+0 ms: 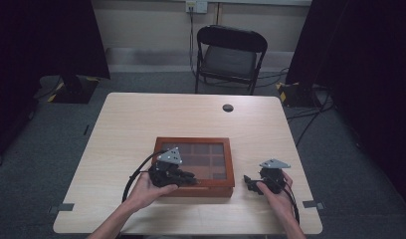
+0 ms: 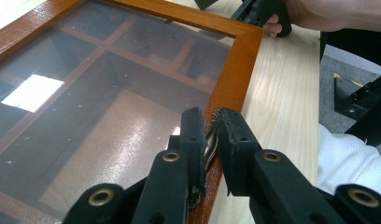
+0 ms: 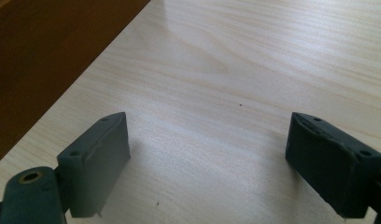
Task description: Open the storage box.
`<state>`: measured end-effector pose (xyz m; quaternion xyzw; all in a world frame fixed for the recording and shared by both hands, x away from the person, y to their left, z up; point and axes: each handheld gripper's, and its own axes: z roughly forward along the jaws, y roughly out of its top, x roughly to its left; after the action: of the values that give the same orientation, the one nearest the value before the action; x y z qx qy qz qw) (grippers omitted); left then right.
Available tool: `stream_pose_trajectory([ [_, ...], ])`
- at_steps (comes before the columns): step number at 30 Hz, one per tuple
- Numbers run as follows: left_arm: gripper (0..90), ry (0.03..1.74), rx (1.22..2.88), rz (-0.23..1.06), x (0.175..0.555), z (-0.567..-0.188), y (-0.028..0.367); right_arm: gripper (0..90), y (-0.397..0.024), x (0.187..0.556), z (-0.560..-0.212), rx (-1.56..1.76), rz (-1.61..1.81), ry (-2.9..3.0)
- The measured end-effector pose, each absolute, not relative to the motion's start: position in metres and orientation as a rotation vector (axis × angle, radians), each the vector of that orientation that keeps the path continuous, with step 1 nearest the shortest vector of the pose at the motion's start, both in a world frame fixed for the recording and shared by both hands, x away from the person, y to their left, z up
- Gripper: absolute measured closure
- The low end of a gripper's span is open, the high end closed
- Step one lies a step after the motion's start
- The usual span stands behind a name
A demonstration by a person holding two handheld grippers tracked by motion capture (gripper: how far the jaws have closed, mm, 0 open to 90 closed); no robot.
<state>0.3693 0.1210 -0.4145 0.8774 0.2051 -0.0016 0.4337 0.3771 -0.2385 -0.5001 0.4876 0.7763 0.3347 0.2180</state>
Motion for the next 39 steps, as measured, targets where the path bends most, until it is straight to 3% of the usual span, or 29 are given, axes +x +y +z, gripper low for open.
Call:
stream_pose_trajectory([
  [39, 80.2, 0.524, 2.159, -0.015, 0.375, -0.395, 0.124, 12.8, -0.238, 0.377, -0.5, 1.35, 0.927, 2.149],
])
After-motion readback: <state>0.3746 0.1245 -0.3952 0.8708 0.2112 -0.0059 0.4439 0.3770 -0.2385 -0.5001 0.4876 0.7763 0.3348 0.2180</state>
